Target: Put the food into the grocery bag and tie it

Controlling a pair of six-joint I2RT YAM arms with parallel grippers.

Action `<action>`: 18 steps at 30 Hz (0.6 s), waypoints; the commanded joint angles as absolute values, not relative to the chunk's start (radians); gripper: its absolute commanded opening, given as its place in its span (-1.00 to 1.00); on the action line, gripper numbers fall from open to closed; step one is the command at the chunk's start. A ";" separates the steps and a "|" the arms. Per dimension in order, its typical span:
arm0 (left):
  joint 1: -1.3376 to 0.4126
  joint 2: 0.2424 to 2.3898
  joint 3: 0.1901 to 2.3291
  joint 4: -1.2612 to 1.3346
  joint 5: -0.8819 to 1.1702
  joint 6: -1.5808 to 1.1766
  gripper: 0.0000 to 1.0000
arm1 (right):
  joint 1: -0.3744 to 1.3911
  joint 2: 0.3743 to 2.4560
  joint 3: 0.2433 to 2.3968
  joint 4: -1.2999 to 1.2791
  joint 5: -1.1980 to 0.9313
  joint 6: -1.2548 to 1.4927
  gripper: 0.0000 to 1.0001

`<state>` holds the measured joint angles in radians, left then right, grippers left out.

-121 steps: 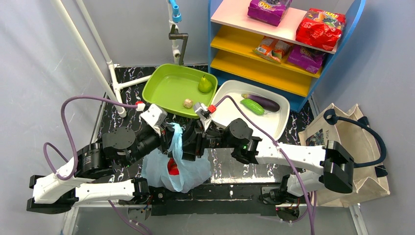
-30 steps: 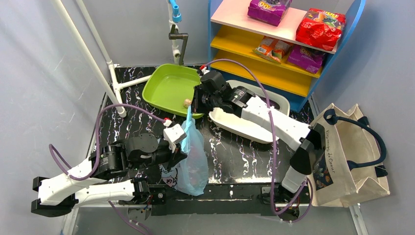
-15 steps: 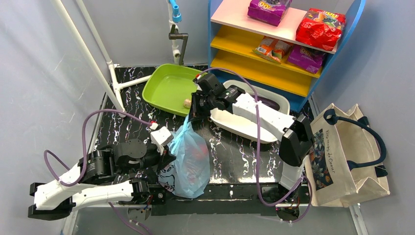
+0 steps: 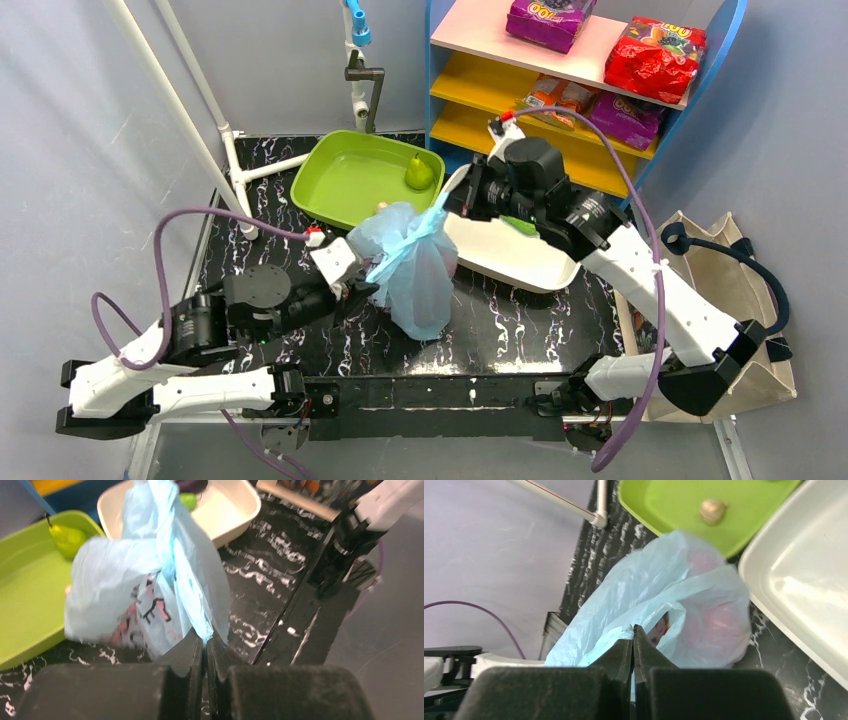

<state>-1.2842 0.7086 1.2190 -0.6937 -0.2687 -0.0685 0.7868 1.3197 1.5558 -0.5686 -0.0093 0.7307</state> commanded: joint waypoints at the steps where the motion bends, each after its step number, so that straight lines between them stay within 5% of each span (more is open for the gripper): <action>1: -1.299 0.598 1.008 -0.616 -0.319 -0.086 -1.00 | 0.736 1.286 1.372 -0.532 0.228 0.720 -0.97; 5: -1.299 0.545 0.881 -0.613 -0.382 -0.212 -0.94 | 0.738 1.262 1.249 -0.461 0.131 0.734 -0.97; 11: -1.299 0.567 0.988 -0.705 -0.367 -0.254 0.34 | 0.740 1.299 1.264 -0.459 0.084 0.745 -0.97; 15: -1.299 0.686 1.201 -0.825 -0.349 -0.190 0.78 | 0.763 1.337 1.348 -0.464 0.066 0.747 -0.97; 18: -1.299 0.808 1.357 -0.904 -0.350 -0.165 0.81 | 0.805 1.357 1.414 -0.471 0.084 0.743 -0.97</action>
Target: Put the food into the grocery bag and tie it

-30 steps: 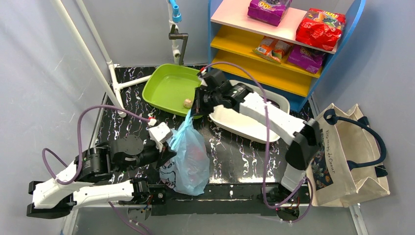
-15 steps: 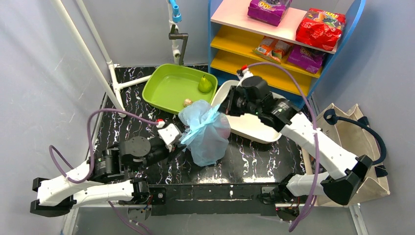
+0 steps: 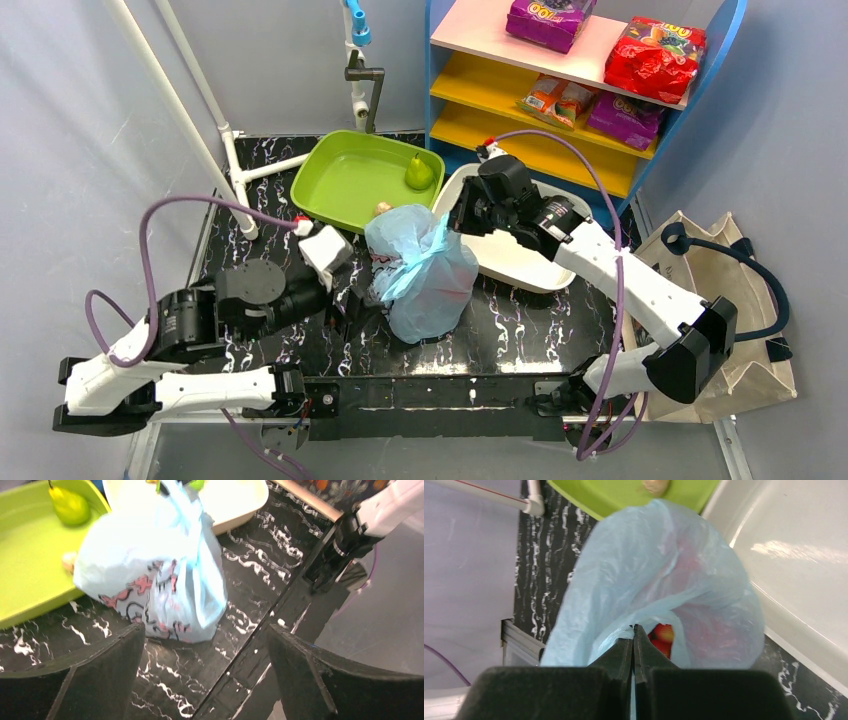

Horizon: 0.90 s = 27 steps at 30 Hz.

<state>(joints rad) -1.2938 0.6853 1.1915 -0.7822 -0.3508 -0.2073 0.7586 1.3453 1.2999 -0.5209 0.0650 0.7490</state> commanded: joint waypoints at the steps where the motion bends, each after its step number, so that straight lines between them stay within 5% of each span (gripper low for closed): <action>1: -1.299 0.842 1.393 -0.919 -0.351 -0.163 0.81 | 0.817 1.362 1.430 -0.476 0.089 0.740 -0.97; 21: -1.299 1.147 1.479 -0.974 -0.526 -0.318 0.05 | 0.850 1.352 1.466 -0.530 0.122 0.743 -0.97; 27: -1.299 1.222 1.519 -1.035 -0.554 -0.348 -0.02 | 0.850 1.342 1.453 -0.531 0.125 0.742 -0.97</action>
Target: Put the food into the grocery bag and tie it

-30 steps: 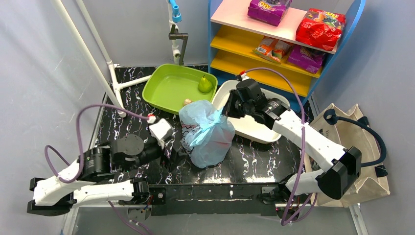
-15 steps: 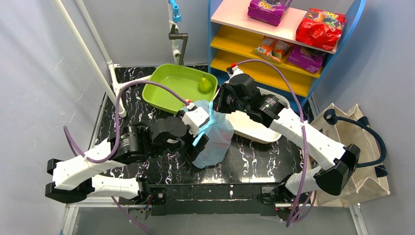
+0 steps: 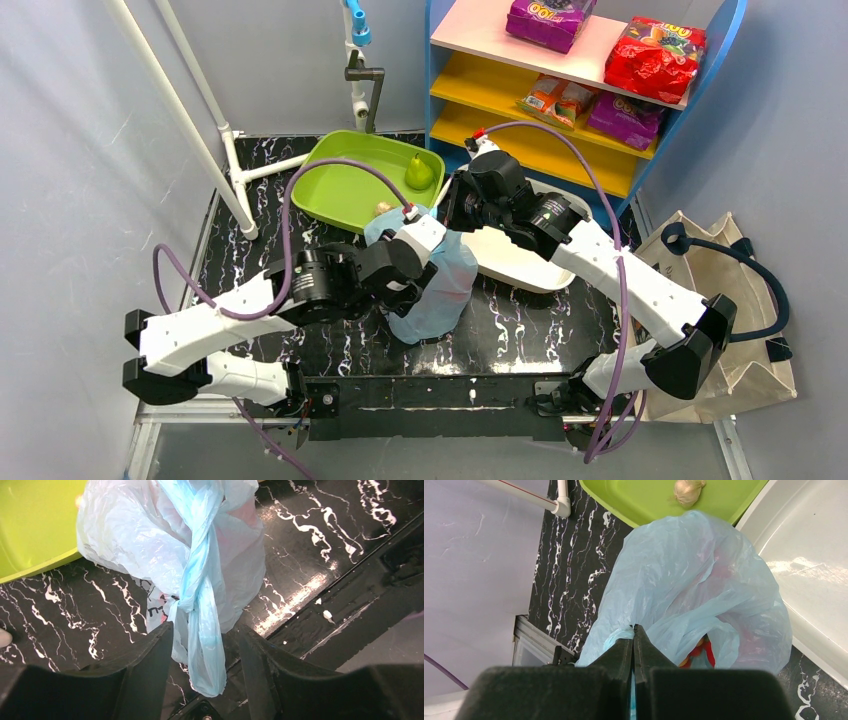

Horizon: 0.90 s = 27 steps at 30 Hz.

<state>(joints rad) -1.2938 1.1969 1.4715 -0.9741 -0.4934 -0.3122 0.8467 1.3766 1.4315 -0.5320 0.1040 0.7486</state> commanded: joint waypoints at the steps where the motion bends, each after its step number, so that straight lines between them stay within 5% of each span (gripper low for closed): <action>1: -1.299 1.231 1.523 -1.039 -0.559 -0.355 -0.03 | 0.850 1.340 1.453 -0.531 0.123 0.742 -0.97; 19: -1.300 1.330 1.573 -1.103 -0.626 -0.396 -0.36 | 0.850 1.319 1.427 -0.518 0.115 0.736 -0.97; 24: -1.299 1.337 1.573 -1.084 -0.615 -0.406 -0.64 | 0.850 1.312 1.420 -0.514 0.114 0.723 -0.97; 27: -1.299 1.348 1.594 -1.089 -0.613 -0.402 -1.00 | 0.851 1.309 1.414 -0.510 0.117 0.716 -0.97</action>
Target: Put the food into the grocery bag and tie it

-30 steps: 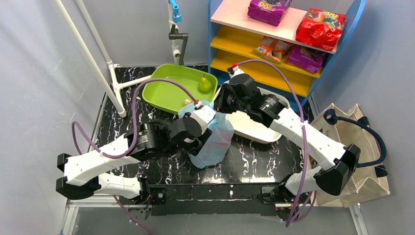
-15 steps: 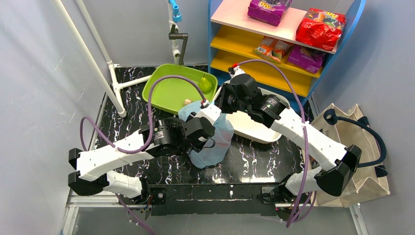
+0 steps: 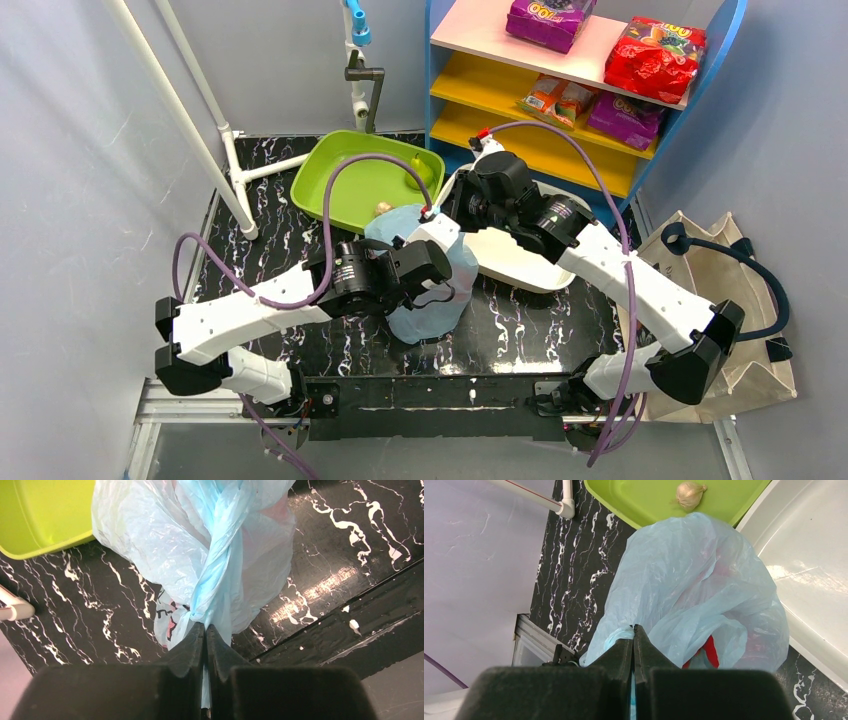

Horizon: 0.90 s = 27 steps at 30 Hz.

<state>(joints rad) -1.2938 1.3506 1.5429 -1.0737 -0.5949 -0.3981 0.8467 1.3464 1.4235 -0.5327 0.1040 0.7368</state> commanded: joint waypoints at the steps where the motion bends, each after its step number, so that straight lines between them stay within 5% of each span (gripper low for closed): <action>1: -1.299 1.352 1.605 -1.094 -0.613 -0.402 -1.00 | 0.850 1.307 1.413 -0.512 0.118 0.714 -0.97; 27: -1.299 1.048 1.523 -1.282 -0.557 -0.540 -1.00 | 0.764 1.359 1.438 -0.556 0.158 0.646 -0.97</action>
